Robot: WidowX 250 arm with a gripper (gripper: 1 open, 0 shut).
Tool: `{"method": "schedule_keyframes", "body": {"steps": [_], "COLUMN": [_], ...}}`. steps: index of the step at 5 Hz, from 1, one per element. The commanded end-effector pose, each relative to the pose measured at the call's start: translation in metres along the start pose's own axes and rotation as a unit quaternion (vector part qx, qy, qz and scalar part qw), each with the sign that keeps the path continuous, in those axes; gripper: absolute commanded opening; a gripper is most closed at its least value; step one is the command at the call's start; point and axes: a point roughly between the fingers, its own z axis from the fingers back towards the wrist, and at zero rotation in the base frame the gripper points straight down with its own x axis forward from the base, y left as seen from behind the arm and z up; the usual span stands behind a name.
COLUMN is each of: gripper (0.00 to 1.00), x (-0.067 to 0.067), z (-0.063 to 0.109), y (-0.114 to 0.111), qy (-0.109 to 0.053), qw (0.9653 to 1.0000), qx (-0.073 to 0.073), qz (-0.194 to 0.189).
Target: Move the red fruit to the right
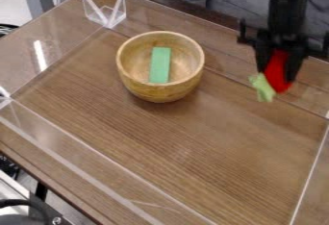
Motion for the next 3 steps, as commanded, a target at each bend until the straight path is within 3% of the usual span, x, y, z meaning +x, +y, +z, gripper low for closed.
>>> {"method": "schedule_keyframes", "body": {"steps": [1, 3], "gripper": [0.00, 0.00], "x": [0.000, -0.017], "z": [-0.003, 0.004], "y": [-0.001, 0.003], "qy": [-0.025, -0.033], "qw": [0.9994, 0.9960], "qx": [-0.004, -0.007], "qz": [0.026, 0.082]}}
